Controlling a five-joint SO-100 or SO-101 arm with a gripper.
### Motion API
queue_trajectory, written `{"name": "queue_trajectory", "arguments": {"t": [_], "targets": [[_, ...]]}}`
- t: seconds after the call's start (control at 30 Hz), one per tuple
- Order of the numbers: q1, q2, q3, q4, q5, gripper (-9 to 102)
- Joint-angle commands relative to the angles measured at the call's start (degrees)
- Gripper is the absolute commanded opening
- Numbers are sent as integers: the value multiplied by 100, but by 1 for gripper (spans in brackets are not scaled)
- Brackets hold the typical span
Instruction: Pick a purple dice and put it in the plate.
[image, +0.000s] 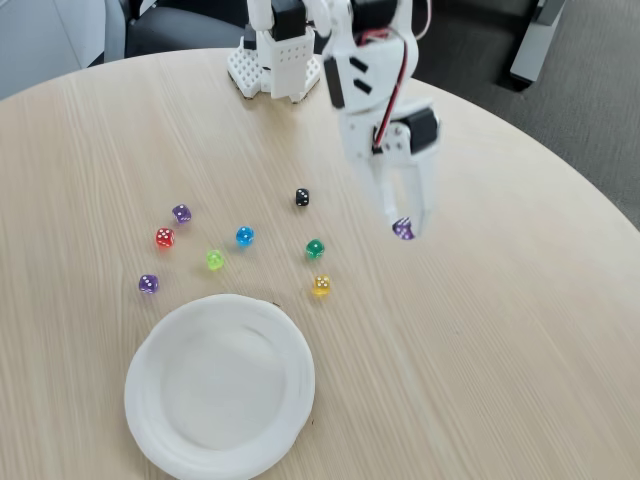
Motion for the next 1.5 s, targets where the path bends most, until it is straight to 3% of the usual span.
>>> {"name": "queue_trajectory", "arguments": {"t": [0.0, 0.47, 0.6, 0.83, 1.2, 1.47], "targets": [[53, 334, -220, 26, -229, 0], [53, 800, -229, 26, -1424, 0], [53, 800, -264, 26, -2364, 0], [53, 712, -1107, 18, -958, 0], [-44, 132, -1169, -35, 1204, 0], [-501, -1134, -1187, -35, 1995, 0]]}}
